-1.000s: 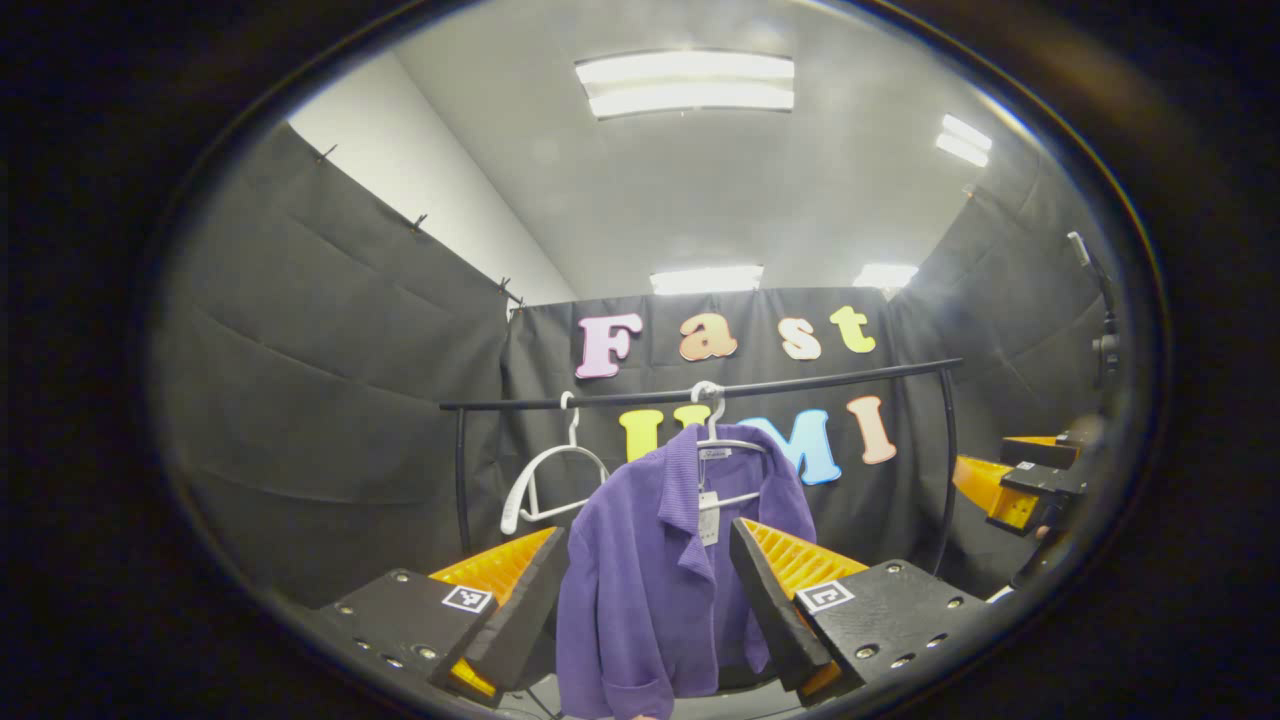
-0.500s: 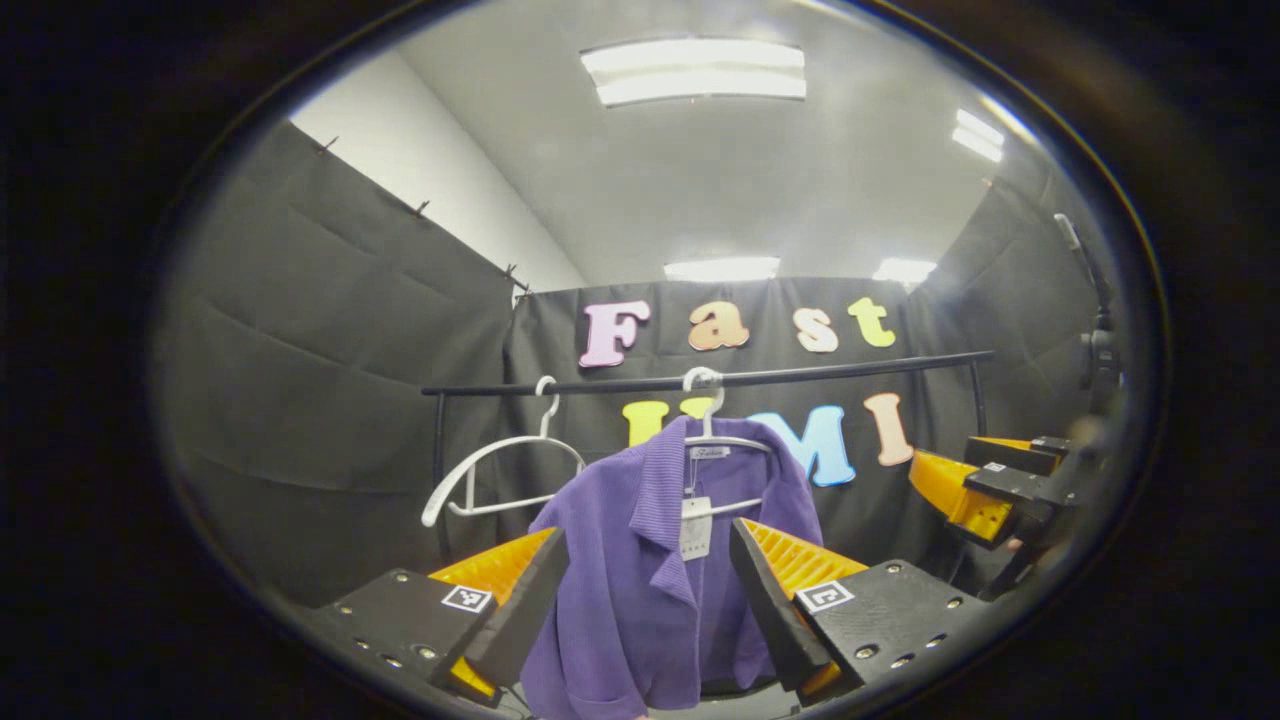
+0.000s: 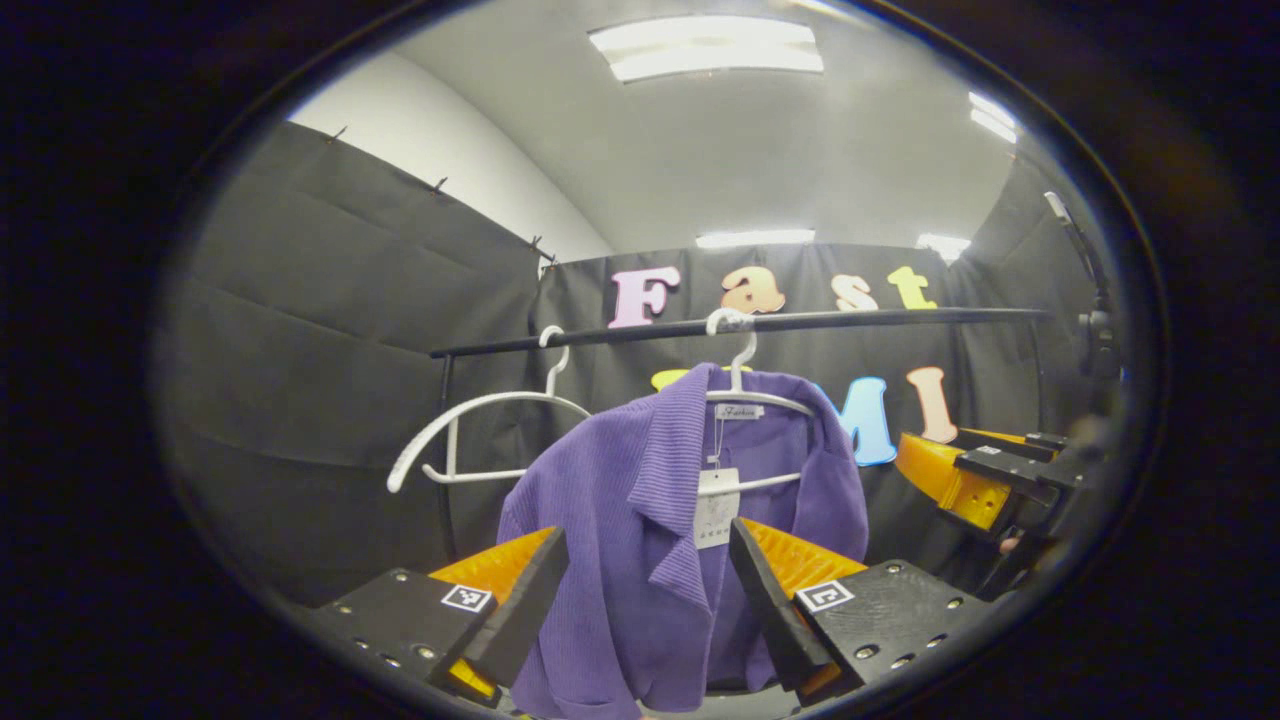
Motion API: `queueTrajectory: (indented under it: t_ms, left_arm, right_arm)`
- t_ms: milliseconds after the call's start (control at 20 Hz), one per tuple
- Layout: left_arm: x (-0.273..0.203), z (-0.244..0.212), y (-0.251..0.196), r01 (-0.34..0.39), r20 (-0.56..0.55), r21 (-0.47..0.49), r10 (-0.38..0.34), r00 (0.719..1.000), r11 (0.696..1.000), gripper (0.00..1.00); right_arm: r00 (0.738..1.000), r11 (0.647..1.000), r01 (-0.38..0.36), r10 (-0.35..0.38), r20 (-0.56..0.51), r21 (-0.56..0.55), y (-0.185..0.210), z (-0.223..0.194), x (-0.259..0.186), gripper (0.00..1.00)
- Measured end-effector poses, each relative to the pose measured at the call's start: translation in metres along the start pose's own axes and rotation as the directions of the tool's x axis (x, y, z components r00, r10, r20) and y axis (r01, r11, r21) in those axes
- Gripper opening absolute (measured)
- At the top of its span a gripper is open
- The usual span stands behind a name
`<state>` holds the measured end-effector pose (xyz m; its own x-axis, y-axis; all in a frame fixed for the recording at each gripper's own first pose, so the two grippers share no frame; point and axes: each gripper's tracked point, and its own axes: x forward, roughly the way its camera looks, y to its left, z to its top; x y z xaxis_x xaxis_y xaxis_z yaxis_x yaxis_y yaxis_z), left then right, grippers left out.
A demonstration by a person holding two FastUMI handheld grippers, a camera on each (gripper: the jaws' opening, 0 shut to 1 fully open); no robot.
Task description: Grasp the clothes on the hanger with both hands and then place them into the laundry hamper below.
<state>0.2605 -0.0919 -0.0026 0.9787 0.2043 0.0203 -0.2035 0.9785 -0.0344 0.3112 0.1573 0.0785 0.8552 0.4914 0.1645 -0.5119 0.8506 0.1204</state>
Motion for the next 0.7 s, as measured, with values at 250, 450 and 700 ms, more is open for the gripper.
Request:
queueTrajectory:
  t_ms: [250,450,700]
  left_arm:
    - [0.033,-0.024,-0.010,-0.033,-0.038,0.047,0.035,0.999,0.998,0.94]
    - [0.052,-0.035,-0.013,-0.072,-0.047,0.057,0.075,0.996,0.996,0.94]
    - [0.074,-0.063,-0.003,-0.122,-0.096,0.065,0.128,0.987,0.990,0.94]
  right_arm:
    - [0.998,0.998,-0.046,0.048,-0.045,0.032,0.005,-0.024,0.041,0.95]
    - [0.994,0.997,-0.068,0.070,-0.078,0.025,0.012,-0.051,0.072,0.95]
    - [0.990,0.999,-0.040,0.040,-0.137,0.003,0.009,-0.094,0.098,0.95]
